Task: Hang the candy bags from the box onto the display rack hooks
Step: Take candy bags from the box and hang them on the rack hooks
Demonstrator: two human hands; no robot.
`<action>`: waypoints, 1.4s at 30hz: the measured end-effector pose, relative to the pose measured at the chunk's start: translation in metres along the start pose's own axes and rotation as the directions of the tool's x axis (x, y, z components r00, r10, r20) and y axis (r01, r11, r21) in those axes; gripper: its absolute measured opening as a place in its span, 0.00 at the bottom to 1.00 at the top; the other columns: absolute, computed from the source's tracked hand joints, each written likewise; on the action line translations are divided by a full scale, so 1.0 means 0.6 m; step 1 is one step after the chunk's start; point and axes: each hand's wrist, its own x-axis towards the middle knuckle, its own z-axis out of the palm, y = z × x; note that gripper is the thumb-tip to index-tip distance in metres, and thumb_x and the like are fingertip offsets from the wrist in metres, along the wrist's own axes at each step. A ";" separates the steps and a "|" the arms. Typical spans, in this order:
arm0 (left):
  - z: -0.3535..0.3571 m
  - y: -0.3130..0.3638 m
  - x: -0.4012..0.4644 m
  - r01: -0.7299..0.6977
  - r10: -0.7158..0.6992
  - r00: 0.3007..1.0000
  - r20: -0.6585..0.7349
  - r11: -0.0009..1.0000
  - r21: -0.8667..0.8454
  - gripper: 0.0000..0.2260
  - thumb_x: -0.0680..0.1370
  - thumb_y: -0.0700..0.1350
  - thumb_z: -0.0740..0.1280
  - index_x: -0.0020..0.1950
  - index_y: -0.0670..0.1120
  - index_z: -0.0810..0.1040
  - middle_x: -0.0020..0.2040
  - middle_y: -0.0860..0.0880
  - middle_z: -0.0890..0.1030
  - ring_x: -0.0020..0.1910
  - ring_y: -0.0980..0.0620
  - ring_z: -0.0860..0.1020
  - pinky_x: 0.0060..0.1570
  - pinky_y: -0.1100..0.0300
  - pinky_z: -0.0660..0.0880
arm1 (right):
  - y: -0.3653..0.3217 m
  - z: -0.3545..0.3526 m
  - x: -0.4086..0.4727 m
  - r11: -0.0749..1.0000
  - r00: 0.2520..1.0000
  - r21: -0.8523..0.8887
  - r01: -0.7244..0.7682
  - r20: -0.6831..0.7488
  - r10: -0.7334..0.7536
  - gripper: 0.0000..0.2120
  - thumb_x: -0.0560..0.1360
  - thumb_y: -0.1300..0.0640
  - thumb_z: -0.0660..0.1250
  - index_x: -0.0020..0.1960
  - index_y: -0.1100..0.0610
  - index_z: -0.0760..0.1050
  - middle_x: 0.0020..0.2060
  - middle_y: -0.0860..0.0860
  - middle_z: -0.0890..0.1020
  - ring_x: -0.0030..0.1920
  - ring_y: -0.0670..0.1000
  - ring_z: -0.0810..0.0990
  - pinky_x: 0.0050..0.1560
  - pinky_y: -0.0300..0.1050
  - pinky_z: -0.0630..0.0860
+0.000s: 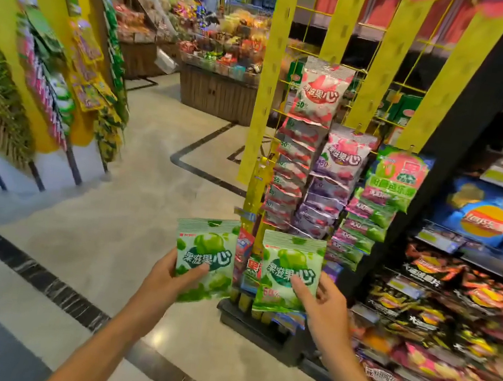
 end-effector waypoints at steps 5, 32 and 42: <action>-0.021 -0.004 0.084 0.013 -0.013 0.997 0.072 1.000 0.003 0.13 0.78 0.43 0.70 0.62 0.49 0.77 0.54 0.50 0.86 0.52 0.47 0.85 0.46 0.60 0.82 | 0.004 0.022 0.034 0.999 0.998 0.009 -0.042 -0.048 0.043 0.11 0.78 0.61 0.70 0.59 0.55 0.79 0.49 0.44 0.87 0.50 0.43 0.86 0.43 0.34 0.80; -0.132 -0.022 0.606 -0.100 0.089 0.991 0.096 0.987 0.122 0.31 0.81 0.38 0.66 0.78 0.56 0.56 0.66 0.51 0.77 0.60 0.50 0.82 0.51 0.53 0.82 | 0.087 0.239 0.421 0.970 0.974 -0.097 -0.225 -0.022 0.224 0.15 0.78 0.60 0.71 0.61 0.49 0.75 0.53 0.39 0.83 0.49 0.30 0.81 0.47 0.25 0.75; -0.109 -0.059 0.759 -0.403 0.229 0.874 0.430 0.834 0.376 0.16 0.82 0.37 0.64 0.64 0.54 0.78 0.62 0.51 0.78 0.65 0.50 0.75 0.66 0.45 0.73 | 0.110 0.285 0.448 0.949 0.945 -0.109 -0.296 -0.181 0.274 0.14 0.78 0.59 0.70 0.61 0.46 0.75 0.54 0.37 0.81 0.50 0.27 0.78 0.50 0.21 0.71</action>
